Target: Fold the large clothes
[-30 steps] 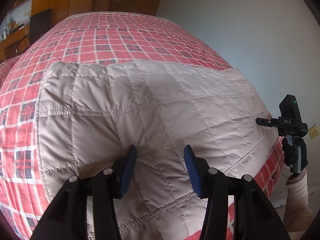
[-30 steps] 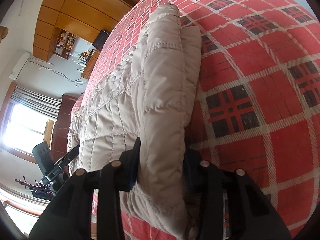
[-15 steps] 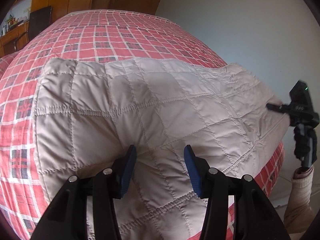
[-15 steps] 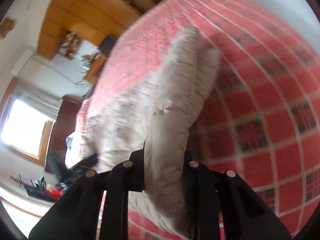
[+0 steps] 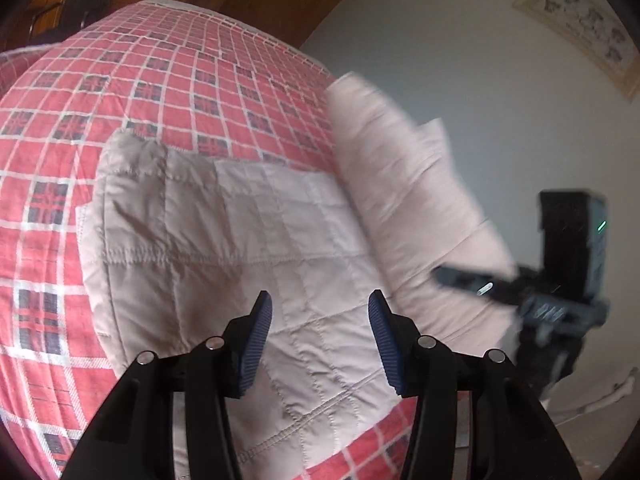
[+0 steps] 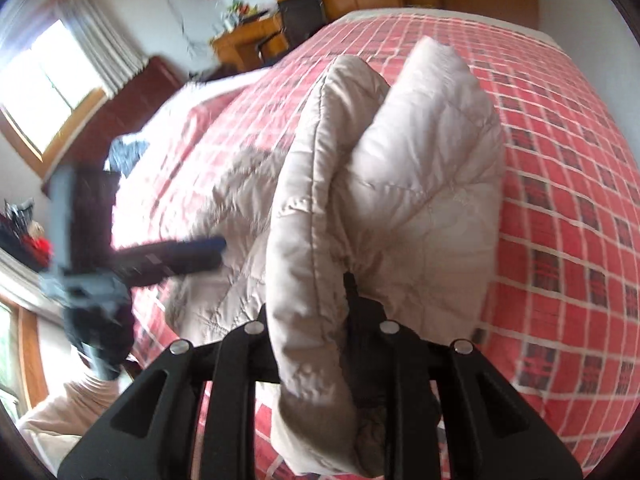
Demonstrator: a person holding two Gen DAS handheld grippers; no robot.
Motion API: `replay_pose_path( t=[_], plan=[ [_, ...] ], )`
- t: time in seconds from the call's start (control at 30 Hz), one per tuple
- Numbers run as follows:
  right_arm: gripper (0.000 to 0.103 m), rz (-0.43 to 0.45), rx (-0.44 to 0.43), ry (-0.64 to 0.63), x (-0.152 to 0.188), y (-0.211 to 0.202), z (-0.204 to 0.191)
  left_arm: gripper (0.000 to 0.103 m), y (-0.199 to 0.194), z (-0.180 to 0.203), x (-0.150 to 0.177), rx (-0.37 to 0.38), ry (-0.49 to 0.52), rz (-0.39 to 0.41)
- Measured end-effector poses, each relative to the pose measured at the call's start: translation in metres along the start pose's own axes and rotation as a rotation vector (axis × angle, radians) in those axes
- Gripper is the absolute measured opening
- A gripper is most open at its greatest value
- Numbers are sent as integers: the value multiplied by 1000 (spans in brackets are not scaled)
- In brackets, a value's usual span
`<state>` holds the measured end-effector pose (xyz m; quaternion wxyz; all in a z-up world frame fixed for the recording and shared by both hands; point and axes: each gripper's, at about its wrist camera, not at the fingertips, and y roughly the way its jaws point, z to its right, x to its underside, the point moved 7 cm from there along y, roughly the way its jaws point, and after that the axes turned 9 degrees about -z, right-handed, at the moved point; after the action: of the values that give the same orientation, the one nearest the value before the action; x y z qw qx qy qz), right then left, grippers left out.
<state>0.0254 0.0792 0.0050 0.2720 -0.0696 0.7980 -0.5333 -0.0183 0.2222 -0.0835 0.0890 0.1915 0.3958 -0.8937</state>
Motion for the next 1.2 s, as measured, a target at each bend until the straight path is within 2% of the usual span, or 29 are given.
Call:
replay_pose_path(
  t=[0.17, 0.3, 0.5, 0.73, 0.8, 0.97, 1.1, 1.2],
  plan=[
    [25, -57, 5, -22, 3, 36, -10, 54, 0, 3, -17, 136, -55, -4],
    [28, -72, 9, -39, 8, 54, -14, 60, 15, 6, -29, 183, -70, -31],
    [29, -56, 11, -58, 14, 64, -11, 60, 51, 8, -41, 163, -81, -101],
    [29, -40, -11, -51, 25, 65, -4, 63, 78, 13, -64, 93, -82, -149],
    [29, -40, -27, -42, 26, 64, -5, 64, 78, 6, -62, 43, -109, -156],
    [29, -33, -61, -39, 26, 59, 0, 64, 66, -3, -48, 47, -126, -140],
    [30, -31, -54, -43, 26, 60, -1, 64, 71, -1, -57, 58, -116, -141],
    [30, -26, -67, -36, 26, 57, -1, 65, 87, 2, -68, 22, -104, -167]
  ],
)
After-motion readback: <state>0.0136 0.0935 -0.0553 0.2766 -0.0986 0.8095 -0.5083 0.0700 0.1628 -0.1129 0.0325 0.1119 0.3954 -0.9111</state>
